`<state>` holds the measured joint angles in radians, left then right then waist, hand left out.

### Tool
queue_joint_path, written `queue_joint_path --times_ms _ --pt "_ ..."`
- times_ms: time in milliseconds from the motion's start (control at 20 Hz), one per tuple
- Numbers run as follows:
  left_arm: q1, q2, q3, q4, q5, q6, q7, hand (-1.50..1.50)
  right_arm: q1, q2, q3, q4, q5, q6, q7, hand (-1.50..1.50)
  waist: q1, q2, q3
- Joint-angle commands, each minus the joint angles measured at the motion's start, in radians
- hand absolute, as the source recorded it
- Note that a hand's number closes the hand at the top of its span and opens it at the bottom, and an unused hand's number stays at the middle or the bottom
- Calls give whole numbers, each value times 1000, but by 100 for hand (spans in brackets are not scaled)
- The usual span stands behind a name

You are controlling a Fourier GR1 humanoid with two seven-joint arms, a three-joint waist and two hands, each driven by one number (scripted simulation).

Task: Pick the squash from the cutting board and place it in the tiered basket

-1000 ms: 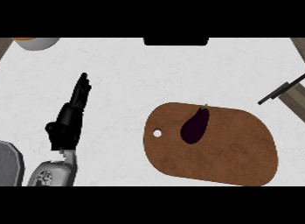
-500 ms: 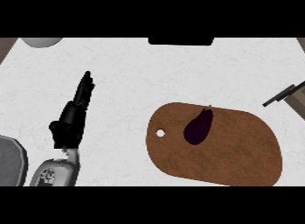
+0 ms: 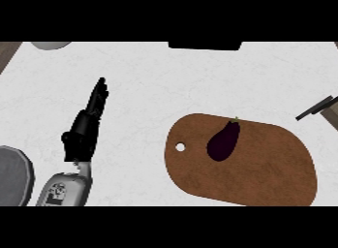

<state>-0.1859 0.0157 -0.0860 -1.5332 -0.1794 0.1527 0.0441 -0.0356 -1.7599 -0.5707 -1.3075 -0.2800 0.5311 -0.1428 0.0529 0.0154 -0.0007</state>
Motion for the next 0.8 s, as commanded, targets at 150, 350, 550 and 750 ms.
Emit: queue_joint_path --times_ms 150,350,550,750 --pt "-25 3 -8 -6 0 -15 14 0 29 37 121 110 -176 -6 91 -150 22 5 0" --pt "-30 5 3 43 5 -6 -28 0 -8 64 175 80 -305 9 112 -150 15 3 0" --pt "-31 -15 -40 11 5 15 -4 0 -53 90 193 191 -410 3 140 -150 37 7 0" --pt "-28 -15 -17 54 3 21 -41 0 -125 53 152 310 -532 -1 263 -150 18 4 -1"
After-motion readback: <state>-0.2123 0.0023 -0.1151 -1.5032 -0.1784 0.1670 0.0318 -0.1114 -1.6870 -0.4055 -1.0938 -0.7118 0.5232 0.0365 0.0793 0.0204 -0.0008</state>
